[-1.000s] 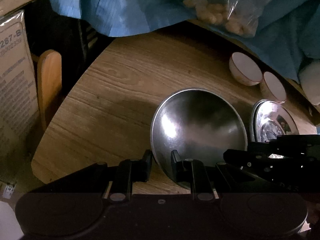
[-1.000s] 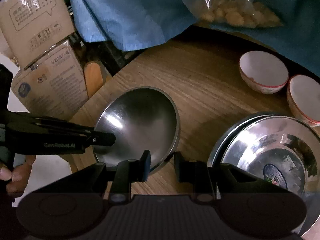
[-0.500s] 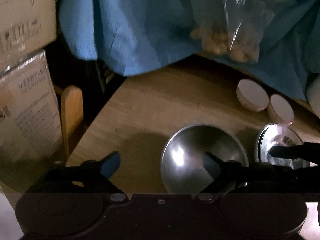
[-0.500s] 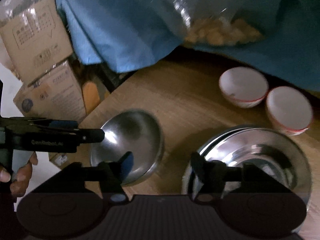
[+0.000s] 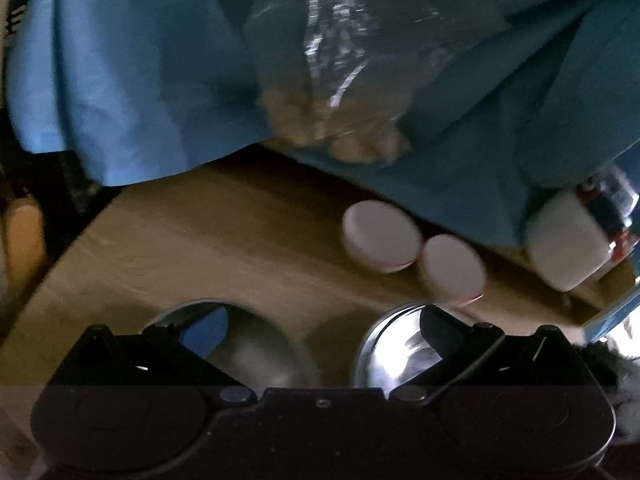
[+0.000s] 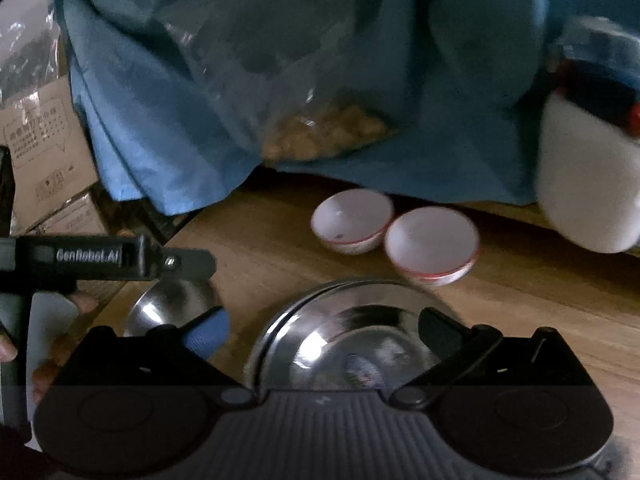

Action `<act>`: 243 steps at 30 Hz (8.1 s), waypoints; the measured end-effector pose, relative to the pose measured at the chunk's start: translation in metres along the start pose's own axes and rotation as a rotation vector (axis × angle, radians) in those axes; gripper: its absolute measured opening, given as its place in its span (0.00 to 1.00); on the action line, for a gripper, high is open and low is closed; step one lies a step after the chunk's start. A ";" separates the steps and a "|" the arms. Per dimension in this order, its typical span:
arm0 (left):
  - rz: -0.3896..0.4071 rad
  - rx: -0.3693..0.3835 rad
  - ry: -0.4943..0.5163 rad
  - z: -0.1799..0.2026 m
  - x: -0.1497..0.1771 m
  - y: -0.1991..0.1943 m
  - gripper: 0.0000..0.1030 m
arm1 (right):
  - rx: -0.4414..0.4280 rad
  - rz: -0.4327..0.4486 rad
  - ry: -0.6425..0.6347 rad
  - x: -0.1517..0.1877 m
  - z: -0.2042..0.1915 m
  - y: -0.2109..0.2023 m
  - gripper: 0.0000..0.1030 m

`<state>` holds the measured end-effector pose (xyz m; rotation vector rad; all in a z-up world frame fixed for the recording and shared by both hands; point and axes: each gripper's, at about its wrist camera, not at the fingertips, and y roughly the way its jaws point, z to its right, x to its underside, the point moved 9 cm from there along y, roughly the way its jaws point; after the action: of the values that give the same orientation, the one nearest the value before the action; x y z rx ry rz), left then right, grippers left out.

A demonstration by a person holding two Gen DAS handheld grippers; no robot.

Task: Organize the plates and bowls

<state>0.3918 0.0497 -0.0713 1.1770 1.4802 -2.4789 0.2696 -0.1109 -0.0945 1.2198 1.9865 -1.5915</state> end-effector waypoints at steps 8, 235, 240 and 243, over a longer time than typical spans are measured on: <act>0.011 0.034 0.110 0.017 -0.027 0.003 0.99 | -0.016 0.048 0.116 0.003 0.019 -0.002 1.00; -0.375 0.230 0.454 0.090 -0.045 0.178 0.99 | 0.460 0.030 0.464 -0.006 0.107 0.074 0.94; -0.382 0.242 0.455 0.097 -0.041 0.182 0.99 | 0.426 0.022 0.452 -0.009 0.103 0.081 0.89; -0.386 0.239 0.458 0.096 -0.039 0.187 0.97 | 0.413 0.018 0.442 -0.010 0.102 0.084 0.85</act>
<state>0.4340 -0.1397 -0.1612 1.7483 1.6805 -2.8360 0.3149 -0.2062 -0.1746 1.8803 1.9253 -1.9179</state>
